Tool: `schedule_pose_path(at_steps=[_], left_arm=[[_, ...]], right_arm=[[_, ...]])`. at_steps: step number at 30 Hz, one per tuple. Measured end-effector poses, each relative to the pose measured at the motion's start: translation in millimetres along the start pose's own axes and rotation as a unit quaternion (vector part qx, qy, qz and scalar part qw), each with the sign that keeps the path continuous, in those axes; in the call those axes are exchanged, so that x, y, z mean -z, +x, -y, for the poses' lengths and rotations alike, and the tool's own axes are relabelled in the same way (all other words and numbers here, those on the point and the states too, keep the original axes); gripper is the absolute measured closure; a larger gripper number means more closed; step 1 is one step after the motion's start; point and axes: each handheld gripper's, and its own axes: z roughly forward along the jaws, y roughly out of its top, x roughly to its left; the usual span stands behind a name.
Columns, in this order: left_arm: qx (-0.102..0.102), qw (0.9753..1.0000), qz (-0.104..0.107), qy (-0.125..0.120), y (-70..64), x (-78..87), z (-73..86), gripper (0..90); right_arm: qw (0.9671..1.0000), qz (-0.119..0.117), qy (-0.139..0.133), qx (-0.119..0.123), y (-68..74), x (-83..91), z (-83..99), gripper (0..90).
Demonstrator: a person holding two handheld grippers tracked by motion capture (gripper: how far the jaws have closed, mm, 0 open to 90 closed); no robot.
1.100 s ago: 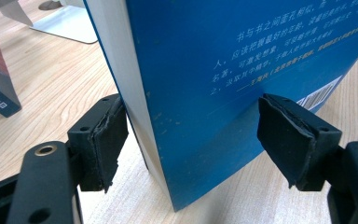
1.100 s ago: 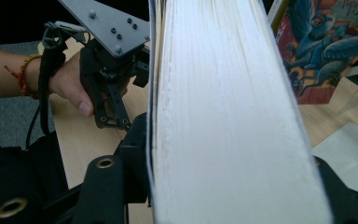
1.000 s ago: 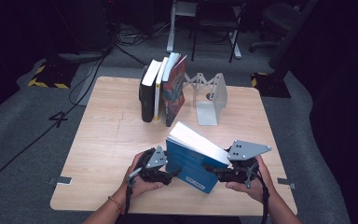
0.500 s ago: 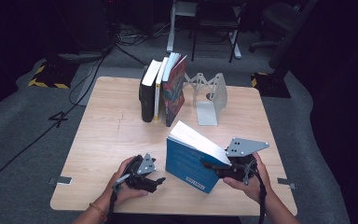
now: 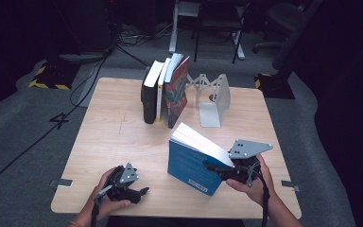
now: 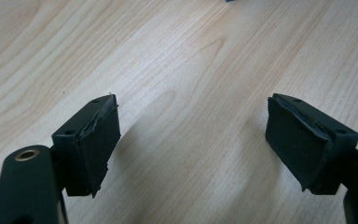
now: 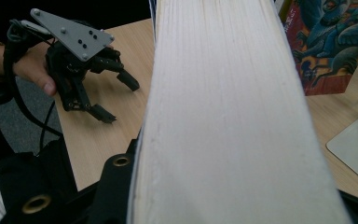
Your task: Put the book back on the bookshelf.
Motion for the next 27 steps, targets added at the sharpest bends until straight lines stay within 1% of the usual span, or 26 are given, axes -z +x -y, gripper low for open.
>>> schedule_pose_path(at_steps=[2, 9, 16, 19, 27], left_arm=[[0.006, 1.0000, 0.000, -0.001, 0.2, 0.2, 1.0, 18.0], [0.006, 1.0000, -0.002, 0.001, 0.8, 0.1, 0.7, 16.9], [0.006, 1.0000, 0.002, 0.000, 1.6, -0.5, 0.6, 16.3], [0.005, 1.0000, 0.003, 0.000, 2.0, -0.5, 0.5, 16.2], [0.004, 1.0000, 0.004, 0.000, 2.3, -0.5, 0.5, 16.1]], right_arm=[[1.0000, 0.000, 0.000, 0.000, 0.0, 0.1, 0.0, 60.1], [1.0000, -0.002, 0.000, -0.001, -1.4, 0.2, -0.2, 60.4], [1.0000, -0.003, 0.003, -0.007, -8.2, 1.7, -1.3, 60.6], [0.9999, 0.002, 0.006, -0.011, -10.8, 4.3, -3.4, 60.7], [0.9997, 0.022, 0.014, -0.004, -13.0, 16.8, -8.3, 60.8]])
